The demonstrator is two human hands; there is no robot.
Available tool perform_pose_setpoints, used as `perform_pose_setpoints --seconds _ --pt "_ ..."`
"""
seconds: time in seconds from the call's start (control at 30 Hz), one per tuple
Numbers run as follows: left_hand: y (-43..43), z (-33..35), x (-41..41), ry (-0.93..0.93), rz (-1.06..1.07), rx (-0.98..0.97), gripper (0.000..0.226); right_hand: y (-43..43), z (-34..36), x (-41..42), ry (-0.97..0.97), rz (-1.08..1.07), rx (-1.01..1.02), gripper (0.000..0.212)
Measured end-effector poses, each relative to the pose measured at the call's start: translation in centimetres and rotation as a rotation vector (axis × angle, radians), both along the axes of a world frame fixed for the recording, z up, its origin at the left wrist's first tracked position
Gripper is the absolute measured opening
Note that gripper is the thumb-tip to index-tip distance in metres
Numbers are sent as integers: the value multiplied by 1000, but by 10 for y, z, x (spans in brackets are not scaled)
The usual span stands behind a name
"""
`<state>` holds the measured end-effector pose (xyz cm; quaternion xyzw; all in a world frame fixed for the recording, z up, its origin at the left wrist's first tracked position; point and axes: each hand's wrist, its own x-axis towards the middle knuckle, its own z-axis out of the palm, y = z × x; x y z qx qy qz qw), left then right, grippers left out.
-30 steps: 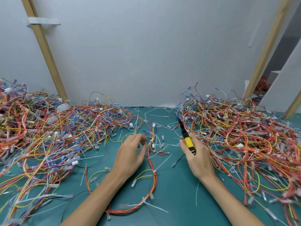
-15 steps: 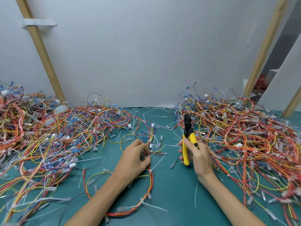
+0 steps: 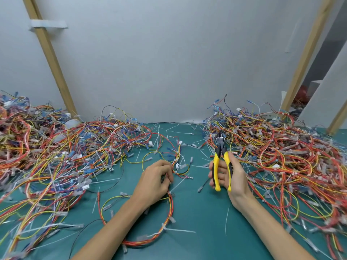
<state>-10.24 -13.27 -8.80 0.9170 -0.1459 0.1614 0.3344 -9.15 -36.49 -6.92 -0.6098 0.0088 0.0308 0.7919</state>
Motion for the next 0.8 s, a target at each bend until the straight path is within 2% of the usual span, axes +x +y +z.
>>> perform_pose_setpoints --seconds 0.17,0.3,0.4,0.5,0.57,0.63,0.8 --pt "4 0 3 7 -27 -22 26 1 1 3 -8 18 -28 72" --pt "9 3 4 10 -69 32 17 2 2 3 -11 55 -50 72" --pt "5 3 4 -26 0 4 35 2 2 3 -2 64 -65 71" --pt "-2 2 6 -67 64 120 48 3 2 1 -3 68 -85 72" --pt "-5 3 9 -24 96 241 38 3 2 1 -10 69 -92 72" --pt "-6 3 9 1 120 295 13 4 3 0 -13 68 -97 74" --pt "-11 1 12 94 141 324 22 4 4 -1 -19 55 -101 72"
